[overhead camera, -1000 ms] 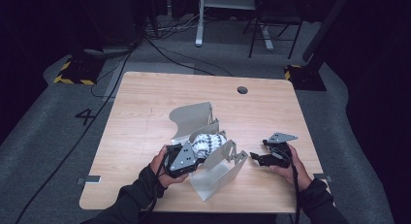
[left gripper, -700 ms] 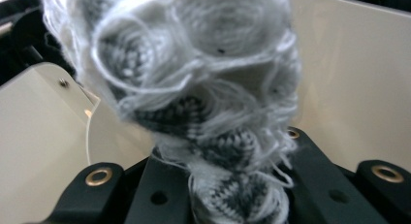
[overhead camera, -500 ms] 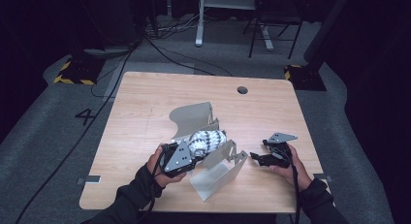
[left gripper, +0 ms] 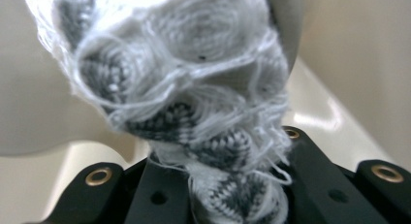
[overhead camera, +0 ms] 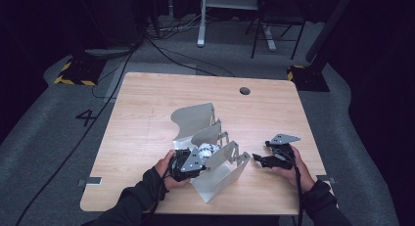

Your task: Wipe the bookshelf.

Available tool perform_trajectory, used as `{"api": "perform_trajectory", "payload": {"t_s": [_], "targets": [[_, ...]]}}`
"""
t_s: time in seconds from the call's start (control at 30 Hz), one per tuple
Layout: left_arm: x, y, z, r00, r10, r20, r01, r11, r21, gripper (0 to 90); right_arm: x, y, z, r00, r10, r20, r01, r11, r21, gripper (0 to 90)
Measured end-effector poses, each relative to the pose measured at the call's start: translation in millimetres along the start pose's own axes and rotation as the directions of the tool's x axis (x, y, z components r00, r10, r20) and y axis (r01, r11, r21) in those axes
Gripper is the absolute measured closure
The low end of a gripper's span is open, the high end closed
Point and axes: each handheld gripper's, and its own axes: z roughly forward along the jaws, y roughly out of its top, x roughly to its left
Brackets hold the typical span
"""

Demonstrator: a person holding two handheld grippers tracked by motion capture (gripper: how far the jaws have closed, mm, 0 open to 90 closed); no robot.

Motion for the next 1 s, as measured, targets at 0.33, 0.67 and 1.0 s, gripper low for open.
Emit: {"api": "perform_trajectory", "payload": {"t_s": [0.33, 0.67, 1.0], "targets": [[-0.4, 2.1, 0.4, 1.0, 0.005, 0.006, -0.005, 0.9999, -0.012, 77.6, 0.1, -0.1, -0.2, 1.0, -0.001, 0.001, 0.001, 1.0, 0.001, 18.3], [10.6, 19.5, -49.3, 0.9978, -0.032, -0.058, 0.017, 0.9708, -0.239, 77.6, 0.0, 0.0, -0.4, 1.0, -0.002, 0.003, 0.002, 1.0, 0.004, 18.3], [28.0, 6.1, -40.4, 0.9763, -0.193, -0.098, 0.167, 0.96, -0.225, 77.3, 0.0, 0.0, -0.4, 1.0, -0.003, 0.003, 0.003, 1.0, 0.004, 18.3]]}}
